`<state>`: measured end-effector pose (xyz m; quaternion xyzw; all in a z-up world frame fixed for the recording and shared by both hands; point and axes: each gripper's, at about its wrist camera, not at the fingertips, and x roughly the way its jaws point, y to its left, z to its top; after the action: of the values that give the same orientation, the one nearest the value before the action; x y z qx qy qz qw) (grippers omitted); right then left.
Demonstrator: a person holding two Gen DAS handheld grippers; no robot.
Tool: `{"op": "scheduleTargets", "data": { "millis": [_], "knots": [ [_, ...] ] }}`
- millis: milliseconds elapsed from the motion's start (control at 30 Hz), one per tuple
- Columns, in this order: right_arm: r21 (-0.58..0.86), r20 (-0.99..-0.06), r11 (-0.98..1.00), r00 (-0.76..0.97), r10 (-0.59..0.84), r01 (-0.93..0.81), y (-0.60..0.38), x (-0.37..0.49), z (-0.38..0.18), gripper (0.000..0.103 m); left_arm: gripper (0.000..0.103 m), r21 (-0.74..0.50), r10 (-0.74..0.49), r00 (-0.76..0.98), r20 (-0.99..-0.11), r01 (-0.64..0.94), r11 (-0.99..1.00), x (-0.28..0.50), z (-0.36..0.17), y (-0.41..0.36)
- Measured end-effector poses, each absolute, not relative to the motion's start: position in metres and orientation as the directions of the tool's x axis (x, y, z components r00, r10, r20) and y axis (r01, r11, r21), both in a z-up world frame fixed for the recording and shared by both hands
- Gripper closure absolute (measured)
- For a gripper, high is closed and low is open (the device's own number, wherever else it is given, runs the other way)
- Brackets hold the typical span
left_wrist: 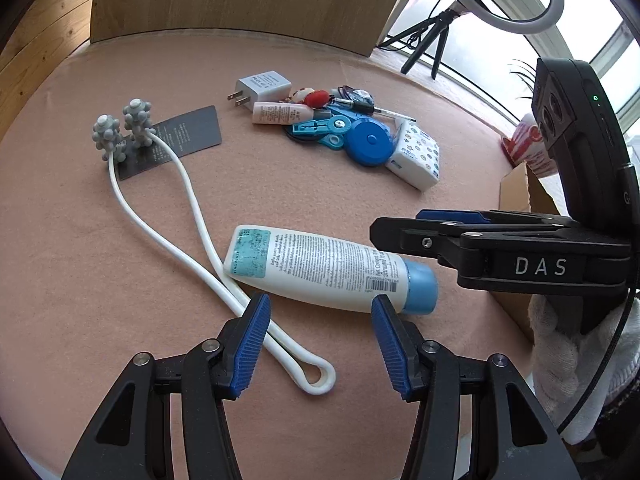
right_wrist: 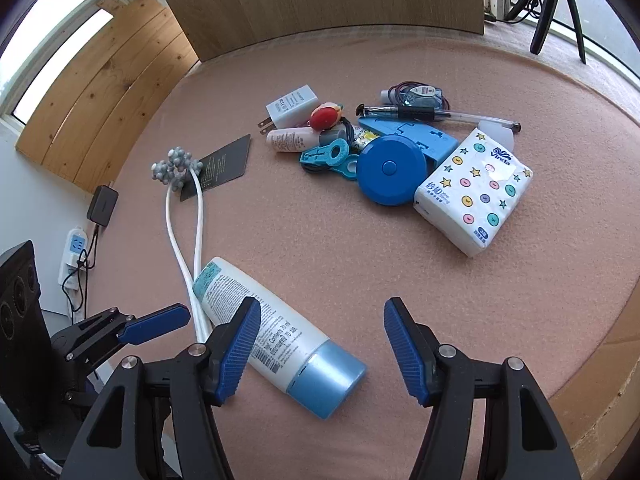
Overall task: Organize objects
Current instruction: 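Lift the lotion tube with the left gripper and carry it toward the box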
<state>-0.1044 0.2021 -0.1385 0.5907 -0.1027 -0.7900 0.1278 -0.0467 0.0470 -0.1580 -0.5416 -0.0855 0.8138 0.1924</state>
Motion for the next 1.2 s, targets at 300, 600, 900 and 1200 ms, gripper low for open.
{"op": "scheduleTargets", "data": {
  "millis": [300,600,900,1200],
  "knots": [
    [0.416,-0.894,-0.909,-0.167,-0.417,0.042,0.204,-0.108,-0.159,0.042,0.047,-0.364,0.421,-0.326,-0.847,-0.221,-0.905,-0.054,-0.17,0.059],
    [0.446,-0.883,-0.893,-0.128,-0.451,0.069,0.189,-0.107,-0.163,0.042,0.047,-0.393,0.458,-0.317,-0.831,-0.249,-0.885,-0.061,-0.172,0.064],
    [0.468,-0.872,-0.883,-0.145,-0.468,0.038,0.191,-0.099,-0.166,0.063,0.047,-0.444,0.504,-0.28,-0.817,-0.252,-0.86,-0.063,-0.18,0.078],
    [0.494,-0.852,-0.869,-0.209,-0.479,-0.02,0.213,-0.089,-0.15,0.064,0.047,-0.442,0.518,-0.298,-0.802,-0.286,-0.85,-0.061,-0.161,0.097]
  ]
}}
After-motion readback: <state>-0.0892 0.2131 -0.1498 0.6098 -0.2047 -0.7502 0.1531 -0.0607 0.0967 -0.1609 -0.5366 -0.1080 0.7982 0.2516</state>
